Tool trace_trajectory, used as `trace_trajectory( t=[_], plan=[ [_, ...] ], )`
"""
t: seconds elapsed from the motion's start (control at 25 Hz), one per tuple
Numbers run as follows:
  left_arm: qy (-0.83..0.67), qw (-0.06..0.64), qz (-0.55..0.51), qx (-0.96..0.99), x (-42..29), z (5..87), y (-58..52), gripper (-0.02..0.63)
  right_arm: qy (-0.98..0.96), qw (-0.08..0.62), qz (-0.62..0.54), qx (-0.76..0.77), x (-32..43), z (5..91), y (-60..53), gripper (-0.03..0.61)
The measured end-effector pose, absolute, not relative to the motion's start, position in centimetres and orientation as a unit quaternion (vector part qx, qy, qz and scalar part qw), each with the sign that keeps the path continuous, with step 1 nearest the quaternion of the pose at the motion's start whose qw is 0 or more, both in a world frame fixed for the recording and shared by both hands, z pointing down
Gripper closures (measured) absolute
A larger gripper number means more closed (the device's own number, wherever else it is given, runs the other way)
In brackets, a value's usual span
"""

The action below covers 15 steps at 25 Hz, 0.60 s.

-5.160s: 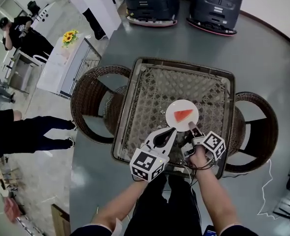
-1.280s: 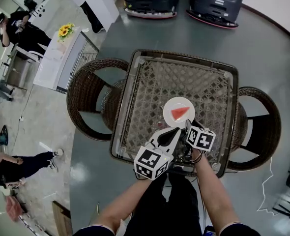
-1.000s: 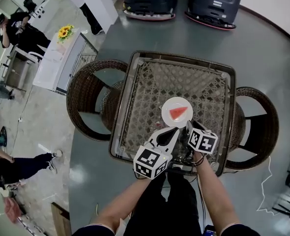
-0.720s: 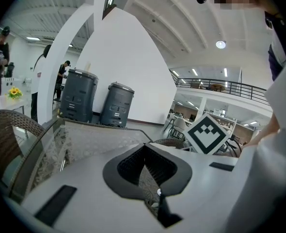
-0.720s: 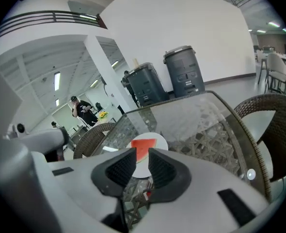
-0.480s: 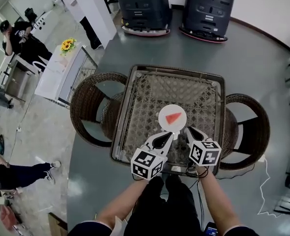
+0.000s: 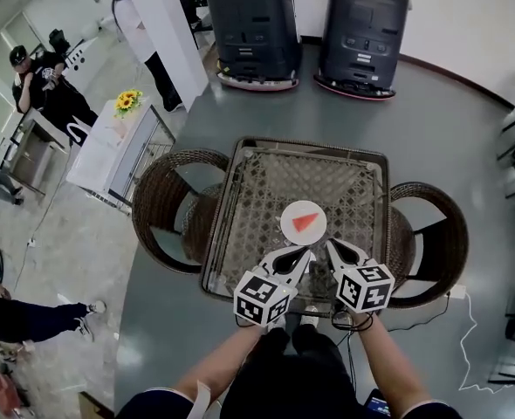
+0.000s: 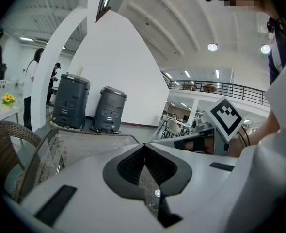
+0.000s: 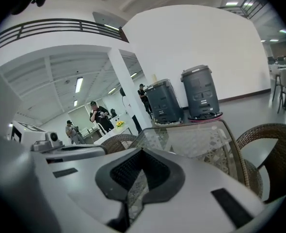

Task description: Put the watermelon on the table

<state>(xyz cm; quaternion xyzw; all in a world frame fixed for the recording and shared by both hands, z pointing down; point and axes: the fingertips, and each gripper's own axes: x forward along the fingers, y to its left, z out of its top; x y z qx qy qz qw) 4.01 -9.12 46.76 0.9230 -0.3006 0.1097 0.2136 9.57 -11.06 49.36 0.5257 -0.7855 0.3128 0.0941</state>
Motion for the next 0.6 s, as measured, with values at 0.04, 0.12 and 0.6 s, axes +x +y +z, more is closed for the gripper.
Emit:
trace_trajectory(
  t=[0.04, 0.12, 0.6],
  plan=[
    [-0.300, 0.210, 0.111, 0.924, 4.0, 46.4, -8.9, 0.609, -0.790, 0.092, 0.309, 0.522, 9.3, 48.8, -10.9, 0.574],
    [-0.301, 0.205, 0.111, 0.925, 4.0, 45.8, -8.6, 0.609, -0.797, 0.087, 0.302, 0.516, 8.9, 47.6, -10.5, 0.574],
    [-0.304, 0.191, 0.092, 0.929, 3.9, 42.3, -7.9, 0.609, -0.822, 0.062, 0.262, 0.502, 8.1, 42.6, -9.5, 0.574]
  ],
)
